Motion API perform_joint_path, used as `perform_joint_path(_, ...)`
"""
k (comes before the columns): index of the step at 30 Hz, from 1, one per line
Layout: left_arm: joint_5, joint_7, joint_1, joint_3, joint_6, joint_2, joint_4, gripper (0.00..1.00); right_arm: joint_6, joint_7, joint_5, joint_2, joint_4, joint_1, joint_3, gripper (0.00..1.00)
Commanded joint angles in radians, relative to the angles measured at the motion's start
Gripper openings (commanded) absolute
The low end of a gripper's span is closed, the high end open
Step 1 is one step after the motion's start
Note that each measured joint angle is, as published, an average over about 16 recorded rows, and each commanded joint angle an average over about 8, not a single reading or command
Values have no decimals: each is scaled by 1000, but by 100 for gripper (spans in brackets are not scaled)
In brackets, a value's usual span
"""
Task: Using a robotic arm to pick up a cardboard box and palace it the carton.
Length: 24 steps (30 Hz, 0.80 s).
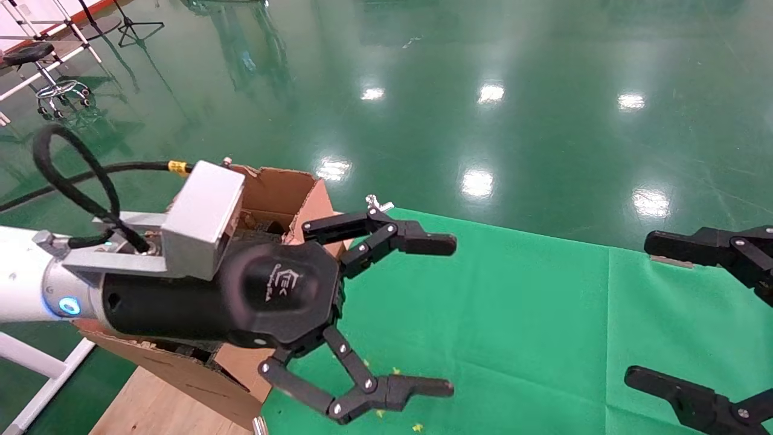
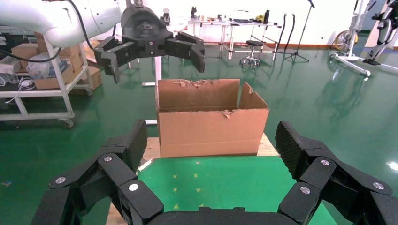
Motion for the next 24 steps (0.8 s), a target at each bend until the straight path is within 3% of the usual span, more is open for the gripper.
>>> perform_joint_path(1,-24,0,17,-6,5,-1,-25,100,0,0,0,0,0,0,0,100)
perform_joint_path(24,1,0,0,0,0,0,1,100,0,0,0,0,0,0,0,100)
